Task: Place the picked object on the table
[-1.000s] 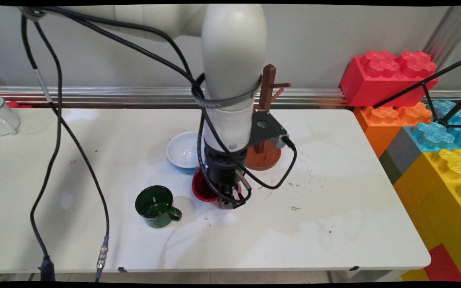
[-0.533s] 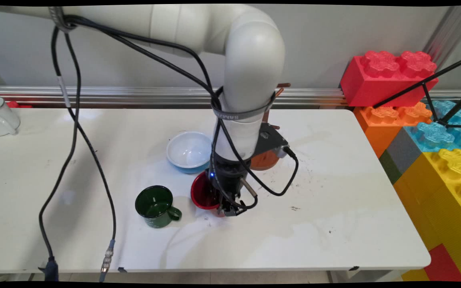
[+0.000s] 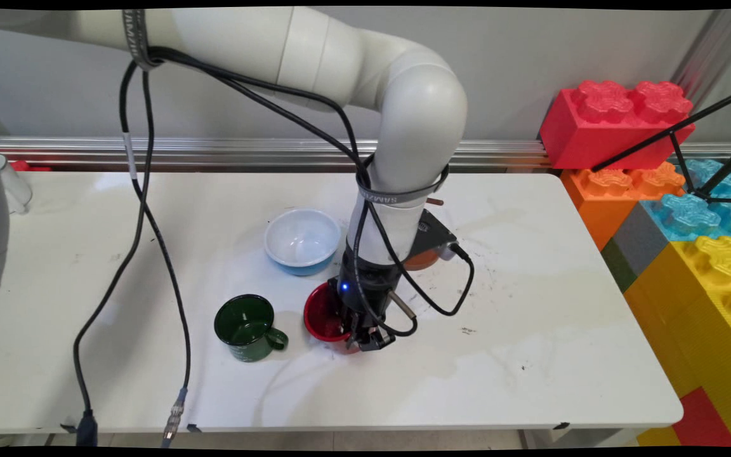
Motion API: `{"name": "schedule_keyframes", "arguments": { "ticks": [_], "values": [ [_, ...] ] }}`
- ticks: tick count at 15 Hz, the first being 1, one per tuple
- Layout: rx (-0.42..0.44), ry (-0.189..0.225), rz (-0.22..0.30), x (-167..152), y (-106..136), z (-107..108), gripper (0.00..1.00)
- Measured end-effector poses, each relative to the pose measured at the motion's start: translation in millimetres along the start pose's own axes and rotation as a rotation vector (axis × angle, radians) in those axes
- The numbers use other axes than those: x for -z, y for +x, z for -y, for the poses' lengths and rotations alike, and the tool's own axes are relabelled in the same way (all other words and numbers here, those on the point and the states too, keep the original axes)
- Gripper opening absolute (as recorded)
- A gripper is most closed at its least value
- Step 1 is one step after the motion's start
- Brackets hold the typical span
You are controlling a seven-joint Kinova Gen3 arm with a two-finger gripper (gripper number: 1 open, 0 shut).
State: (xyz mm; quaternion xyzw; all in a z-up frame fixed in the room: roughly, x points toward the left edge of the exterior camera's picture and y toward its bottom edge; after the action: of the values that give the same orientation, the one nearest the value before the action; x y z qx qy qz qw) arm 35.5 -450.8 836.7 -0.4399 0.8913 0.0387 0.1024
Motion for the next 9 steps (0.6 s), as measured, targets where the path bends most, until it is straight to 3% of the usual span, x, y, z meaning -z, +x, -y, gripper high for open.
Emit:
{"name": "schedule_keyframes", "arguments": {
  "ticks": [9],
  "values": [
    [0.044,-0.015,0.026,-8.5,14.9,5.8,0.00]
  ]
}}
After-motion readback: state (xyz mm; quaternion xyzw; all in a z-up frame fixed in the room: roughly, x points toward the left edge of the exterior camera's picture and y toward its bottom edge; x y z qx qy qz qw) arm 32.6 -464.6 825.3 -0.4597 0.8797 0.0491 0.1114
